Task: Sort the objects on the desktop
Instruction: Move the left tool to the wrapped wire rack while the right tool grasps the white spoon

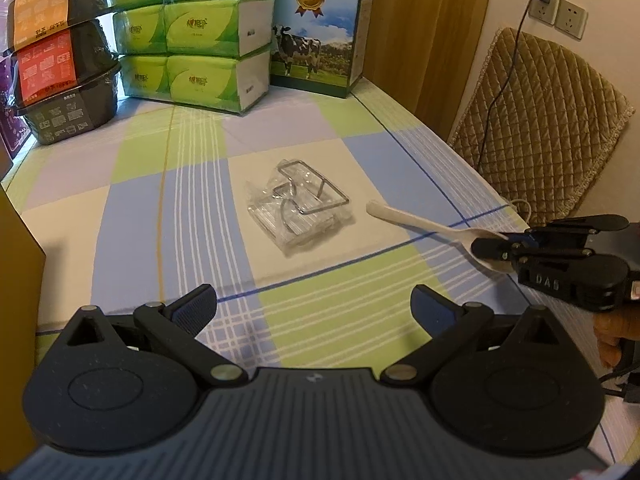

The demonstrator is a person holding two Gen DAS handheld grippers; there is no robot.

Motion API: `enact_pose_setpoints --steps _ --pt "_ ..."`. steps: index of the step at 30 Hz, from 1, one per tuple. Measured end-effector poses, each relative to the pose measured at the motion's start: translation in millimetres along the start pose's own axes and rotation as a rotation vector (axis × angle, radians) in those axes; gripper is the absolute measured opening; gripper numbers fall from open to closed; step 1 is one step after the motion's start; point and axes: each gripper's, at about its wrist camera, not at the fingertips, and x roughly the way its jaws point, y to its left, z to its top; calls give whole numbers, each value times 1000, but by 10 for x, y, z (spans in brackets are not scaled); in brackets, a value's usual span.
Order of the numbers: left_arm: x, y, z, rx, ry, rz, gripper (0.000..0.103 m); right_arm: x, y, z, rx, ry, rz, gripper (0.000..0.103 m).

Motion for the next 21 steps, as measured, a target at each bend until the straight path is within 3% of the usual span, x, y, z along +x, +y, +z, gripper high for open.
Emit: enact_pose_setpoints --steps 6,11,21 --pt "131 30 100 -22 -13 -2 101 73 -28 154 109 -37 -27 4" --pt "323 48 205 1 -47 8 101 168 -55 235 189 -31 -1 4" --pt "541 194 232 1 -64 -9 101 269 156 227 163 -18 121 4"
